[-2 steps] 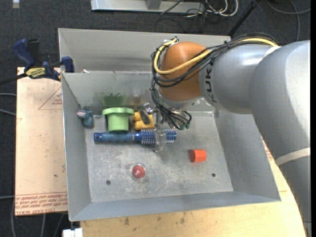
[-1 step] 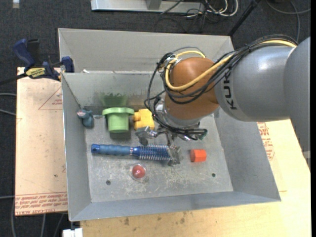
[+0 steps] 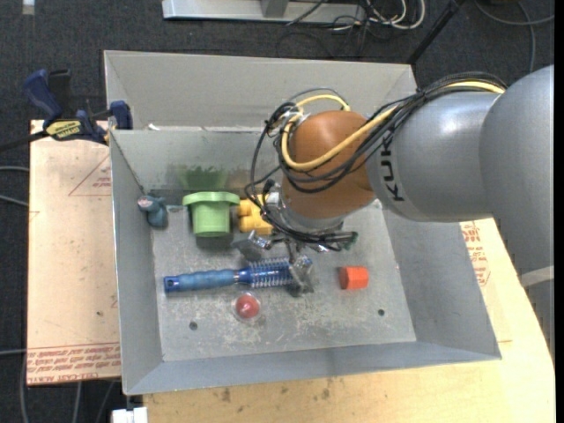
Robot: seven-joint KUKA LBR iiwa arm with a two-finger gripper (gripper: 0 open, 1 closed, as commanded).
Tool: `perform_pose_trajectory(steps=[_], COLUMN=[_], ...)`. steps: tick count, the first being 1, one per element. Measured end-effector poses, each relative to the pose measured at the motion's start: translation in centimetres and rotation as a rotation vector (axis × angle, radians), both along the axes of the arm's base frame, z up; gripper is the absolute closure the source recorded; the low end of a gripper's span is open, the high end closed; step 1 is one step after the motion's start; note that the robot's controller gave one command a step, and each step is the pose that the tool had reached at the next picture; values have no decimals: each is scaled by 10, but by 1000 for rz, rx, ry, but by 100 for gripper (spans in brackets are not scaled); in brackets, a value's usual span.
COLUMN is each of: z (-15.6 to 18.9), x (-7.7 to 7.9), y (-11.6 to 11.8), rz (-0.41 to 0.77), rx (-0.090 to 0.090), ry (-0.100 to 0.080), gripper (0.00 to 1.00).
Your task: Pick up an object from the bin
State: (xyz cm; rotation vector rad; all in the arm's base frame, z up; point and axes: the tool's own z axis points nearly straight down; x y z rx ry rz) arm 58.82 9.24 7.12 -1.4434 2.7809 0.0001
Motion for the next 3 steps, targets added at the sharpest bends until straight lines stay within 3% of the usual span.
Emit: perform_pose_trajectory(steps=[1,2,3], z=[-1,113,207], x=[-2,-81,-55], y=[-1,32,21], rz=[-1,-43,-63], rx=[-1,2,-1], ry=[5,-2,-4], gripper=[100,100,100])
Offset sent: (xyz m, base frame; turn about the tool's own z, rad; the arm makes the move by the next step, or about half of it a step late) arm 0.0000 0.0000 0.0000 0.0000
